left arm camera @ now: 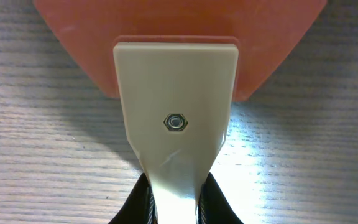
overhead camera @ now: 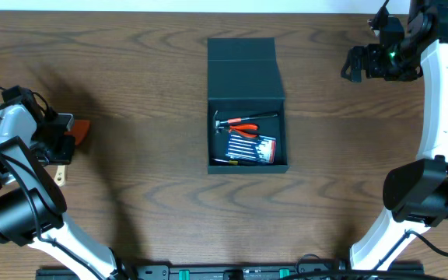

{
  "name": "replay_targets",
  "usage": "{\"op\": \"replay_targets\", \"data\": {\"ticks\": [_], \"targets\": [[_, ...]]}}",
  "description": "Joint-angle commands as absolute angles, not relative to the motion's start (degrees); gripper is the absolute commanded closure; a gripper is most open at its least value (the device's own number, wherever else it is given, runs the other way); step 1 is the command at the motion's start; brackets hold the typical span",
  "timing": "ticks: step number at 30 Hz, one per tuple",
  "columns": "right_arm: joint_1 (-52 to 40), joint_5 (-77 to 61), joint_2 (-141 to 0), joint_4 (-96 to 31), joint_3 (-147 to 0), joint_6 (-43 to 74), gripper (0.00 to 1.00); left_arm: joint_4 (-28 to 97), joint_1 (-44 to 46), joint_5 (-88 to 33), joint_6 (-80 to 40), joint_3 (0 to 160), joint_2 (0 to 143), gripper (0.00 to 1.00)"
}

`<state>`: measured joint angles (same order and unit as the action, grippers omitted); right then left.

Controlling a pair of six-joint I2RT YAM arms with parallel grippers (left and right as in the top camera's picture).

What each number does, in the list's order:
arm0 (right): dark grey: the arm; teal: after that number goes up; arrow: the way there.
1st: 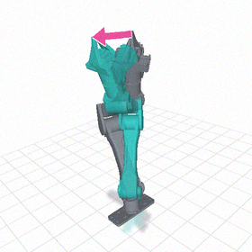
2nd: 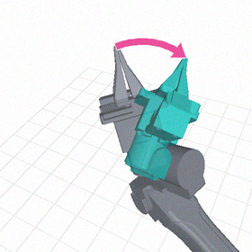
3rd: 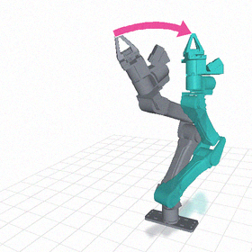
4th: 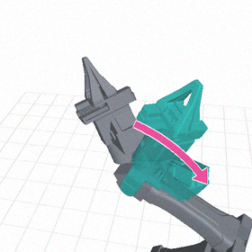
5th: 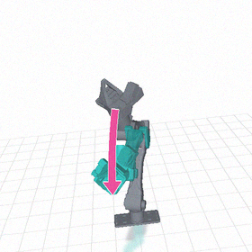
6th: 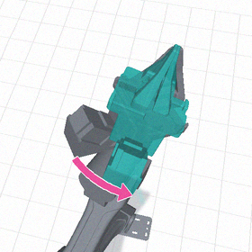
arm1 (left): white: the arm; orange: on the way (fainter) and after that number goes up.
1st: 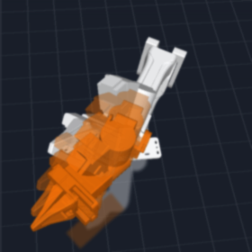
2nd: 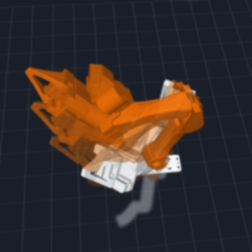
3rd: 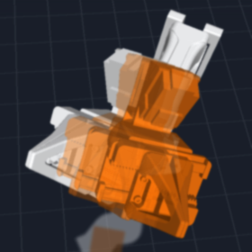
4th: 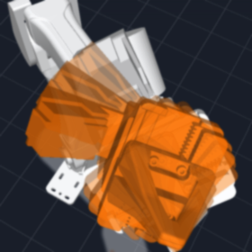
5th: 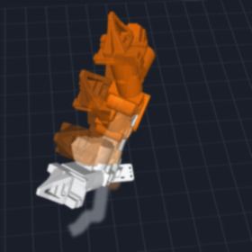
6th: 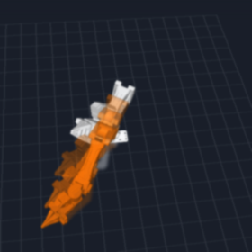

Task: Pack container
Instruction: 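Lower and close the left gripper on the scraper handle, then lift the scraper with the left gripper and carry it over the box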

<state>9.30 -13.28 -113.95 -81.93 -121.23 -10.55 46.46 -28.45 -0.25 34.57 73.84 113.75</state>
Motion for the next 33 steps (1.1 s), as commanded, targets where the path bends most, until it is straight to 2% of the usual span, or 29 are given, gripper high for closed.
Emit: {"op": "replay_targets", "data": {"ticks": [1,11,33], "targets": [[8.97,-13.28,-113.58,-82.13,-121.30,-9.89,0.01,45.67,-28.64,-0.47,34.87,73.30,115.55,0.94],[8.97,-13.28,-113.58,-82.11,-121.30,-9.89,0.01,44.73,-27.73,-0.49,32.08,73.34,115.26,0.94],[8.97,-13.28,-113.58,-82.06,-121.30,-9.91,0.01,48.25,-13.02,-1.13,28.80,74.94,98.96,0.94]]}}
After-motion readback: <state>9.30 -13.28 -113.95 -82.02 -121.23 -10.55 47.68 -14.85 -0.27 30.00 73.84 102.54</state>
